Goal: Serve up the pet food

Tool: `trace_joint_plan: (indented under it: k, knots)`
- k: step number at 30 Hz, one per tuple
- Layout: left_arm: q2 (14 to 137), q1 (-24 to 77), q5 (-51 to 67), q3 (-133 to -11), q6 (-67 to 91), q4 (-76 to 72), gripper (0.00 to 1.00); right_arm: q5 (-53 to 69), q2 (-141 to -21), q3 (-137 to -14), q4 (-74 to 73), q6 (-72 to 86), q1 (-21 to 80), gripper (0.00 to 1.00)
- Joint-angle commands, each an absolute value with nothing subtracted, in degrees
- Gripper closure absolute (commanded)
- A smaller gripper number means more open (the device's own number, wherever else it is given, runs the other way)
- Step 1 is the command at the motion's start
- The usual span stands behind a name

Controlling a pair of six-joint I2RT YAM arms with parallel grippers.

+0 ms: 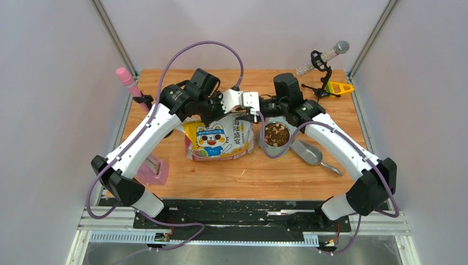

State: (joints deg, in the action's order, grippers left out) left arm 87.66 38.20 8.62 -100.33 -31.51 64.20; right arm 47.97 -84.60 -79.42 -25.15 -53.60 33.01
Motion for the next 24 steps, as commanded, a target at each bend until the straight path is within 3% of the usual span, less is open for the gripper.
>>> trace_joint_plan:
  k: [1,5,10,12,14,15,22,24]
  knots:
    - [82.1,38.6,8.9,-102.4,-30.4,53.1,1.00,51.7,-81.9,-79.5,-20.9,-50.9,33.8,0.65]
    - [81.7,38.6,12.1,-102.4,-30.4,53.3,1.00,54.0,-84.0,-80.0,-18.5,-50.6,34.5,0.61]
    - [81.4,38.6,12.6,-102.1,-30.0,52.8,1.00,54.3,-87.1,-81.7,-17.0,-49.8,34.8,0.67]
    - [81.2,38.6,12.6,-101.8,-29.9,52.6,1.00,54.9,-86.9,-81.2,-15.4,-49.1,35.0,0.76]
    - [80.9,38.6,12.6,-101.6,-29.8,52.4,1.00,55.2,-86.4,-80.6,-14.6,-49.2,35.2,0.99]
    - [80.7,38.6,12.6,-101.4,-29.8,52.4,1.00,55.5,-86.1,-80.3,-14.5,-49.7,35.3,1.00]
    - [80.3,38.6,11.4,-100.5,-30.0,51.6,1.00,53.8,-83.2,-78.7,-15.1,-49.3,35.2,0.98]
    - [80.0,38.6,11.3,-100.4,-30.1,51.6,1.00,50.1,-82.5,-78.5,-15.9,-49.5,35.2,0.70]
